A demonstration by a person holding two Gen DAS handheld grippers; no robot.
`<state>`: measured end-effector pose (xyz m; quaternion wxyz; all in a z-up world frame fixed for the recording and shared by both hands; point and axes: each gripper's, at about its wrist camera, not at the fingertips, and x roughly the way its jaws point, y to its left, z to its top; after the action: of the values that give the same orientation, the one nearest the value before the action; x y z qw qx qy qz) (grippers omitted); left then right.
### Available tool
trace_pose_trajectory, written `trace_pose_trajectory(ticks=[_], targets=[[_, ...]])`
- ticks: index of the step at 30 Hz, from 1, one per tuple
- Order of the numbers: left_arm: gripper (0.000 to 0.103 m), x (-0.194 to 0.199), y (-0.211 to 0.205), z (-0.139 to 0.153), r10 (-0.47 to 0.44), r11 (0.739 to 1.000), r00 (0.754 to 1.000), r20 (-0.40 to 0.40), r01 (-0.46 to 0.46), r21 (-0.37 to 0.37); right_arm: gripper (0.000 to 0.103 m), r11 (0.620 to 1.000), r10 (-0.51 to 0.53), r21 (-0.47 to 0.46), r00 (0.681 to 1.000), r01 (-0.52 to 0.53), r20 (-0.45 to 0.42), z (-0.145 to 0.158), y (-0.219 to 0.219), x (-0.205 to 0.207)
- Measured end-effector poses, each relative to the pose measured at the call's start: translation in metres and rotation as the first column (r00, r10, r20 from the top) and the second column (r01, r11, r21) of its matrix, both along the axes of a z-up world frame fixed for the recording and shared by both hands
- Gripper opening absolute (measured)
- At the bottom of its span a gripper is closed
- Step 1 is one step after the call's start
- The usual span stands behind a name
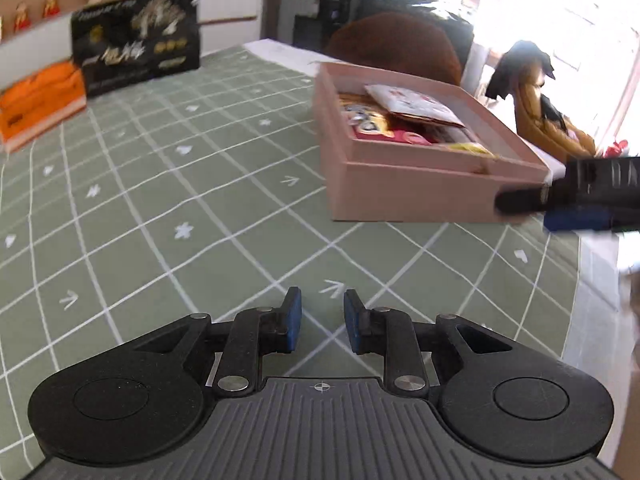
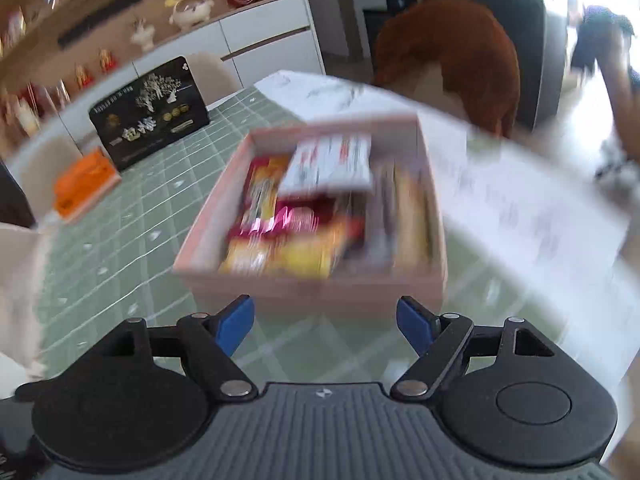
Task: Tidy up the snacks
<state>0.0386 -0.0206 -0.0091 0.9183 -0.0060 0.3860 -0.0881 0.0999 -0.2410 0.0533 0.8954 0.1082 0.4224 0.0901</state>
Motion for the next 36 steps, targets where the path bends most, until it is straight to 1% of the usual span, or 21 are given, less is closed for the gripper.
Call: trace_pose_trajectory(ticks=[2, 3, 4, 5, 6, 8, 9, 10, 14, 15, 16, 17, 19, 22, 24, 26, 36], targets=[[0.028, 0.000, -0.011, -0.003, -0.027, 0.999, 0.999, 0.027, 0.027, 0.025, 0.079, 0.998, -0.038, 0.057, 0.999, 0.040, -0.020, -0.022, -0.008, -0.020], [0.030, 0.000, -0.017, -0.004, -0.041, 0.998, 0.998, 0.042, 0.039, 0.039, 0.079, 0.997, -0.060, 0.053, 0.998, 0.062, -0.029, -0.034, -0.007, -0.027], [0.030, 0.000, -0.022, -0.006, -0.053, 0.997, 0.997, 0.060, 0.050, 0.054, 0.080, 0.997, -0.079, 0.026, 0.996, 0.080, -0.034, -0.040, -0.006, -0.031], [0.031, 0.001, -0.027, -0.008, -0.062, 0.996, 0.995, 0.080, 0.056, 0.068, 0.079, 0.996, -0.085, -0.011, 0.996, 0.085, -0.014, -0.046, -0.003, -0.035], [0.032, 0.001, -0.032, -0.011, -0.067, 0.995, 0.993, 0.100, 0.059, 0.079, 0.079, 0.995, -0.080, -0.054, 0.996, 0.081, 0.032, -0.047, -0.001, -0.040], [0.032, 0.001, -0.038, -0.015, -0.066, 0.994, 0.989, 0.136, 0.054, 0.092, 0.079, 0.976, -0.098, -0.190, 0.994, 0.105, 0.047, -0.051, 0.009, -0.038], [0.032, 0.002, -0.039, -0.016, -0.061, 0.995, 0.987, 0.147, 0.048, 0.089, 0.079, 0.968, -0.104, -0.224, 0.993, 0.114, 0.056, -0.054, 0.012, -0.037], [0.032, 0.001, -0.040, -0.016, -0.056, 0.995, 0.987, 0.152, 0.043, 0.089, 0.082, 0.961, -0.104, -0.250, 0.992, 0.118, 0.068, -0.056, 0.014, -0.036], [0.032, 0.004, -0.044, -0.015, -0.044, 0.996, 0.987, 0.153, 0.031, 0.087, 0.089, 0.957, -0.113, -0.256, 0.989, 0.134, 0.094, -0.059, 0.013, -0.035], [0.032, 0.005, -0.045, -0.016, -0.042, 0.996, 0.987, 0.156, 0.029, 0.089, 0.093, 0.955, -0.116, -0.261, 0.988, 0.140, 0.106, -0.061, 0.013, -0.038], [0.032, 0.005, -0.046, -0.016, -0.042, 0.995, 0.987, 0.158, 0.027, 0.092, 0.101, 0.950, -0.126, -0.272, 0.985, 0.154, 0.117, -0.062, 0.012, -0.039], [0.032, 0.006, -0.048, -0.016, -0.041, 0.995, 0.986, 0.160, 0.026, 0.094, 0.103, 0.945, -0.148, -0.274, 0.982, 0.176, 0.120, -0.064, 0.011, -0.038], [0.031, 0.006, -0.050, -0.017, -0.042, 0.995, 0.985, 0.165, 0.026, 0.096, 0.103, 0.950, -0.172, -0.242, 0.977, 0.197, 0.122, -0.065, 0.005, -0.037], [0.032, 0.008, -0.050, -0.017, -0.044, 0.996, 0.986, 0.164, 0.031, 0.083, 0.103, 0.944, -0.158, -0.264, 0.974, 0.197, 0.160, -0.068, 0.008, -0.038], [0.032, 0.009, -0.049, -0.017, -0.044, 0.997, 0.986, 0.163, 0.032, 0.077, 0.103, 0.946, -0.177, -0.244, 0.970, 0.215, 0.168, -0.070, 0.008, -0.040], [0.032, 0.009, -0.049, -0.017, -0.043, 0.997, 0.986, 0.162, 0.031, 0.074, 0.103, 0.942, -0.186, -0.245, 0.965, 0.229, 0.184, -0.071, 0.010, -0.042], [0.032, 0.009, -0.049, -0.017, -0.044, 0.997, 0.986, 0.162, 0.032, 0.076, 0.103, 0.945, -0.177, -0.241, 0.967, 0.219, 0.184, -0.070, 0.011, -0.043]])
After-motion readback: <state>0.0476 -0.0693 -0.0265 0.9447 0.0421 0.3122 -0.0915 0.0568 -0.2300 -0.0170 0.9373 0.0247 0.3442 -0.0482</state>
